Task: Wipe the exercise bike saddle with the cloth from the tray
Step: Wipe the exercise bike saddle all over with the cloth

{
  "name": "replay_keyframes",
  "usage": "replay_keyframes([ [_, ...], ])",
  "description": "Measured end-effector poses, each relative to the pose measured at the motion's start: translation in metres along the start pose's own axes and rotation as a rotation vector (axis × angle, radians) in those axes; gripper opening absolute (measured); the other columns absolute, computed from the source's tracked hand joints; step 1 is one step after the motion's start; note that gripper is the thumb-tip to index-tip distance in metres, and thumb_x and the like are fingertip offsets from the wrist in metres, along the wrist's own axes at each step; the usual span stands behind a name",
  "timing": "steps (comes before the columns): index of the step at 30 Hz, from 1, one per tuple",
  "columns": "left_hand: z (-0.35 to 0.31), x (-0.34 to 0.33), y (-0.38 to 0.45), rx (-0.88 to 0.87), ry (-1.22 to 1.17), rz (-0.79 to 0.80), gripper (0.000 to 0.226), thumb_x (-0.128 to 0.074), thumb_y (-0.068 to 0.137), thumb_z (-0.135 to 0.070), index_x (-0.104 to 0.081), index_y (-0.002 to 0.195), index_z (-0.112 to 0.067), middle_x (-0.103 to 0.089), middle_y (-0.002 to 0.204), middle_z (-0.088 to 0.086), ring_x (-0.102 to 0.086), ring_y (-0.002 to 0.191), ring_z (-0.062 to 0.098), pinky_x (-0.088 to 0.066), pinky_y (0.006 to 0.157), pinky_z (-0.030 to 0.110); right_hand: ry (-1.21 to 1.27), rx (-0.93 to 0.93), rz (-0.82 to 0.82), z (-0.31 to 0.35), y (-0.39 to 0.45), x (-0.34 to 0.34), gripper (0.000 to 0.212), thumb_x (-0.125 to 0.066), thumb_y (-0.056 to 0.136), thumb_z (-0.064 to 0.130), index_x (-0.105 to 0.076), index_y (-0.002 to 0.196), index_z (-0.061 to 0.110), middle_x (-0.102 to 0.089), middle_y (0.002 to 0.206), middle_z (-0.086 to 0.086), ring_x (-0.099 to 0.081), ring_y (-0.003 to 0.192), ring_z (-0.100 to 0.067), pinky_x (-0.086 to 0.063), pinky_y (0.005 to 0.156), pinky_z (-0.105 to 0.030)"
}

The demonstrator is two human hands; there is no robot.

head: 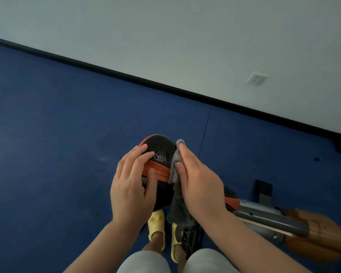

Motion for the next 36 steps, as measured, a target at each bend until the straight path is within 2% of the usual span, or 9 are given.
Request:
replay_keyframes([
  [8, 0.007, 0.002, -0.002, -0.019, 0.020, 0.101, 0.035, -0.046, 0.090, -0.024, -0.051, 0.125, -0.021, -0.047, 0.138, -0.007, -0.035, 0.133, 0.011, -0.044, 0.098, 0.047, -0.041, -0.010, 0.047, 0.000, 0.008, -0.003, 0.053, -0.016, 0.100, 0.046, -0.024, 0.149, 0.029, -0.049, 0.144, 0.008, -0.064, 0.102, -0.012, -0.053, 0.072, -0.029],
  [15, 0.015, 0.009, -0.009, -0.060, -0.010, 0.211, 0.044, -0.037, 0.095, -0.035, -0.039, 0.138, -0.025, -0.032, 0.149, -0.013, -0.020, 0.141, 0.004, -0.025, 0.110, 0.027, -0.016, 0.134, 0.204, -0.006, 0.003, 0.006, 0.057, -0.022, 0.099, 0.046, 0.001, 0.151, 0.039, -0.010, 0.159, 0.021, -0.056, 0.116, -0.008, -0.055, 0.079, -0.027],
  [18, 0.017, 0.008, -0.014, -0.021, -0.043, 0.186, 0.046, -0.036, 0.094, -0.037, -0.037, 0.138, -0.026, -0.030, 0.149, -0.016, -0.019, 0.139, 0.001, -0.020, 0.110, 0.020, 0.046, 0.092, 0.175, -0.004, 0.016, 0.002, 0.053, -0.020, 0.099, 0.044, -0.005, 0.151, 0.040, -0.016, 0.158, 0.020, -0.055, 0.119, -0.008, -0.054, 0.084, -0.030],
  [21, 0.015, 0.008, -0.016, 0.019, -0.079, 0.138, 0.046, -0.039, 0.093, -0.037, -0.038, 0.137, -0.025, -0.031, 0.146, -0.017, -0.022, 0.134, -0.004, -0.019, 0.109, 0.012, 0.083, 0.124, 0.120, 0.016, 0.036, -0.008, 0.049, -0.023, 0.102, 0.036, -0.015, 0.151, 0.036, -0.021, 0.159, 0.012, -0.039, 0.136, -0.009, -0.047, 0.100, -0.031],
  [24, 0.014, 0.009, -0.018, 0.072, -0.140, 0.132, 0.049, -0.040, 0.091, -0.041, -0.035, 0.138, -0.029, -0.027, 0.144, -0.024, -0.024, 0.130, -0.010, -0.022, 0.100, 0.007, 0.112, 0.264, 0.197, 0.011, 0.032, -0.005, 0.050, -0.030, 0.103, 0.029, -0.016, 0.150, 0.038, -0.012, 0.160, 0.015, -0.016, 0.146, -0.005, -0.039, 0.108, -0.028],
  [27, 0.016, 0.009, -0.023, 0.113, -0.167, 0.126, 0.051, -0.037, 0.090, -0.046, -0.034, 0.139, -0.030, -0.024, 0.141, -0.029, -0.020, 0.129, -0.014, -0.020, 0.094, 0.002, 0.169, 0.288, 0.287, -0.004, 0.029, 0.003, 0.051, -0.030, 0.103, 0.029, -0.015, 0.149, 0.043, -0.007, 0.158, 0.025, -0.011, 0.144, 0.003, -0.038, 0.108, -0.026],
  [30, 0.017, 0.007, -0.027, 0.129, -0.166, 0.122, 0.051, -0.036, 0.090, -0.047, -0.036, 0.138, -0.027, -0.026, 0.140, -0.026, -0.015, 0.128, -0.018, -0.017, 0.096, -0.001, 0.201, 0.175, 0.238, 0.009, 0.038, -0.002, 0.048, -0.027, 0.102, 0.036, -0.016, 0.148, 0.046, -0.012, 0.158, 0.023, -0.017, 0.142, 0.004, -0.037, 0.106, -0.025],
  [34, 0.020, 0.010, -0.028, 0.130, -0.165, 0.139, 0.053, -0.035, 0.090, -0.049, -0.035, 0.138, -0.028, -0.025, 0.140, -0.027, -0.013, 0.128, -0.020, -0.016, 0.095, -0.001, 0.112, 0.205, 0.269, 0.016, 0.036, -0.002, 0.054, -0.024, 0.097, 0.053, -0.004, 0.146, 0.051, -0.002, 0.159, 0.024, -0.019, 0.142, -0.001, -0.044, 0.095, -0.028],
  [36, 0.021, 0.010, -0.029, 0.128, -0.169, 0.150, 0.054, -0.032, 0.089, -0.052, -0.033, 0.139, -0.031, -0.022, 0.139, -0.030, -0.014, 0.127, -0.019, -0.017, 0.092, 0.001, 0.077, 0.182, 0.324, 0.005, 0.027, 0.006, 0.056, -0.024, 0.097, 0.051, 0.004, 0.145, 0.053, 0.004, 0.157, 0.030, -0.032, 0.136, -0.002, -0.047, 0.086, -0.023],
])
Point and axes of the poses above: each hand's wrist, its own y-axis towards the middle knuckle, its own x-axis out of the back of the hand, z = x × y, the point moved 2 cm from there along y, towards the middle knuckle
